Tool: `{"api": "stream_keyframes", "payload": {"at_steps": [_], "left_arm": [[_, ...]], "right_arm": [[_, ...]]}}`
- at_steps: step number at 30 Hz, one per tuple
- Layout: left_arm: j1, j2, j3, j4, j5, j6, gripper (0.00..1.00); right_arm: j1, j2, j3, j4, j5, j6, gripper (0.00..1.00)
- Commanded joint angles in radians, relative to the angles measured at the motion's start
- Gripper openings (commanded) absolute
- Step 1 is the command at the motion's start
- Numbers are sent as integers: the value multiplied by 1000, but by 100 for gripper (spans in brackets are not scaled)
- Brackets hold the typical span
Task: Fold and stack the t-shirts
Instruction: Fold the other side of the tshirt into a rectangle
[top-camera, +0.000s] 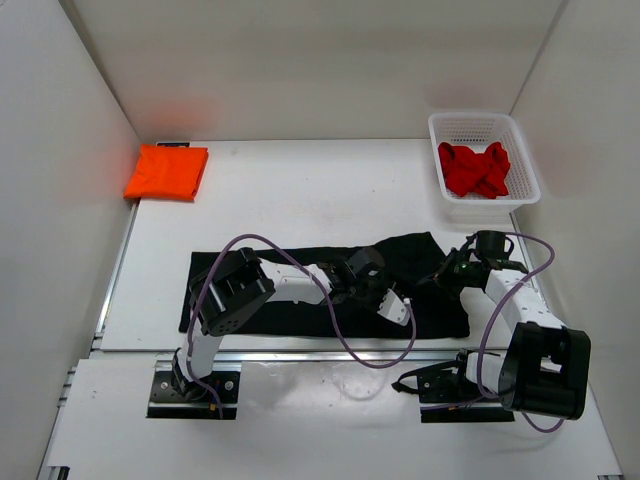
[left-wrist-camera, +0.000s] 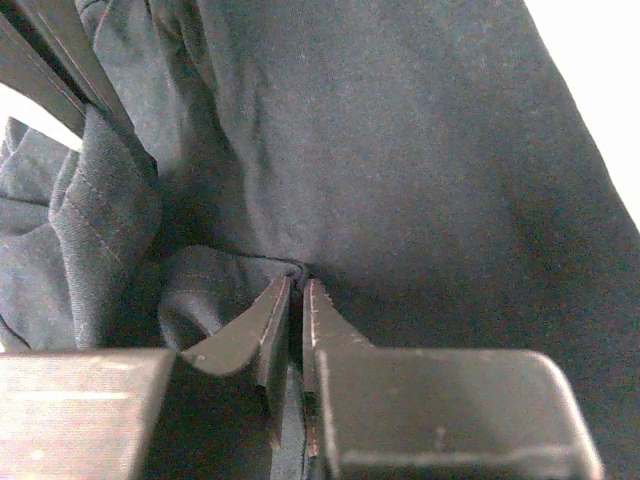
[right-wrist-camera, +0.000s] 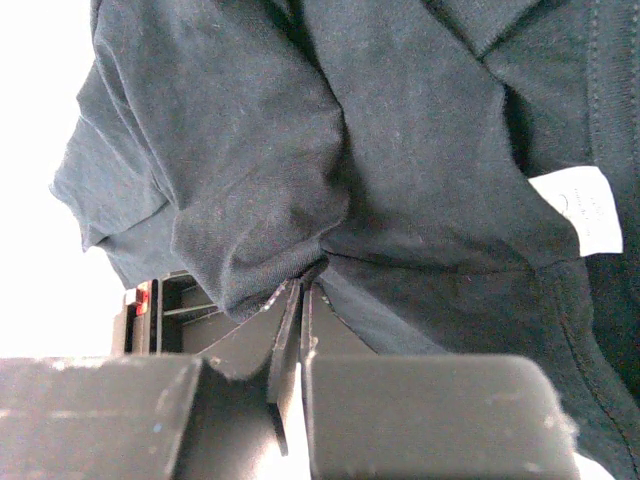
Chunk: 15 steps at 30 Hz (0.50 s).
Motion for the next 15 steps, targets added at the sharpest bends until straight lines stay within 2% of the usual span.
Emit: {"api": "stream_keyframes", "payload": {"at_steps": [1, 7, 10, 15], "left_arm": [[5, -21, 26, -35, 5, 16, 19], [9, -57, 36, -52, 26, -16, 17], [22, -84, 50, -90, 42, -70, 14], [46, -142, 56, -167, 106, -133, 15]], "right_arm": [[-4, -20, 24, 4, 0, -13, 0], [-12, -25, 47, -27, 29, -25, 0], [-27, -34, 82, -70, 92, -49, 0], [-49, -55, 133, -165, 181, -77, 0]]}}
